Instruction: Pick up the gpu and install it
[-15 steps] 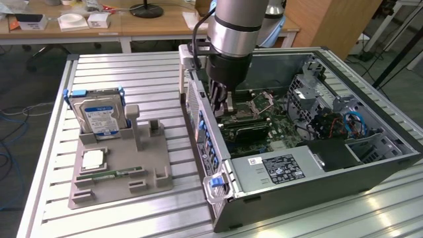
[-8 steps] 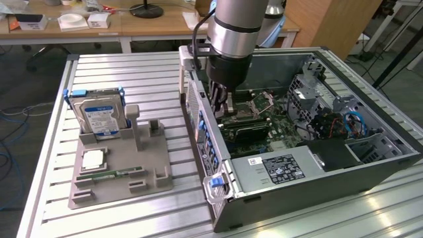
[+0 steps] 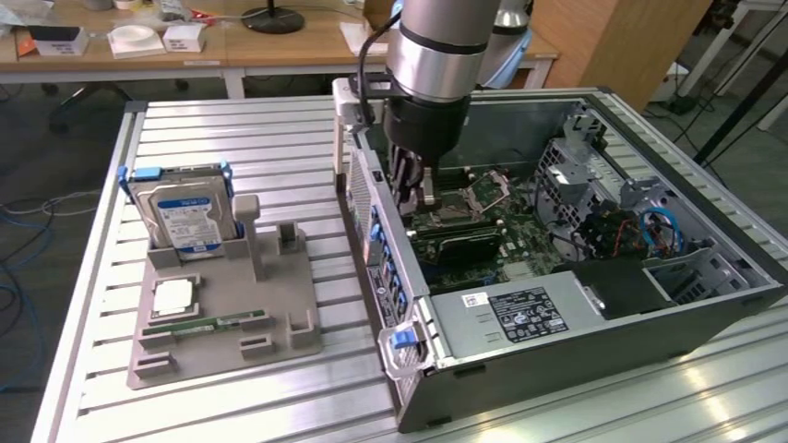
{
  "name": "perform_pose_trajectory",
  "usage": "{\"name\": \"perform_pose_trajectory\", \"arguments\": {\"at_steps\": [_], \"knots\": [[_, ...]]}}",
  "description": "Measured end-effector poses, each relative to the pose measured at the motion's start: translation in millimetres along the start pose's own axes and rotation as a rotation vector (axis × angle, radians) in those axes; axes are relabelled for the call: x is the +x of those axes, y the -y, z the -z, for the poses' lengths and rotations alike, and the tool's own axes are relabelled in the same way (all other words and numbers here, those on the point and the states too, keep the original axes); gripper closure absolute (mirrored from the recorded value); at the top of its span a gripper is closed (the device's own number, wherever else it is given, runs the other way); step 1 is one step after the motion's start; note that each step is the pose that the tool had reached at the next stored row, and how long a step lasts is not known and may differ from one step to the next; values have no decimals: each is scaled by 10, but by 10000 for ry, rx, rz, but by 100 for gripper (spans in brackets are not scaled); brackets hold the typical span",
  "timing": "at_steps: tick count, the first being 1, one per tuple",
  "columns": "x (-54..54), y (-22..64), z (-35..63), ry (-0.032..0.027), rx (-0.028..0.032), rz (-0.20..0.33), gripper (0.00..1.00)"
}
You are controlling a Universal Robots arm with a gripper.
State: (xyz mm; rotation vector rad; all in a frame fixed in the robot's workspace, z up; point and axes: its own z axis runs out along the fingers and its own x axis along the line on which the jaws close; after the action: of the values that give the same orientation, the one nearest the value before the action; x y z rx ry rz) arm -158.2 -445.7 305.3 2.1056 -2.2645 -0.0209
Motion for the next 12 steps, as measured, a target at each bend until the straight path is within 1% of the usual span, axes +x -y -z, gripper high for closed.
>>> {"name": "perform_pose_trajectory", "arguments": {"at_steps": [1, 2, 6, 9, 12], "knots": [[1, 4, 19, 15, 2, 6, 89], [2, 6, 27, 42, 2, 6, 89], [-3, 56, 29, 141, 57, 11, 89], [-11, 156, 34, 207, 72, 12, 89], [-19, 266, 39, 301, 74, 17, 89]]}}
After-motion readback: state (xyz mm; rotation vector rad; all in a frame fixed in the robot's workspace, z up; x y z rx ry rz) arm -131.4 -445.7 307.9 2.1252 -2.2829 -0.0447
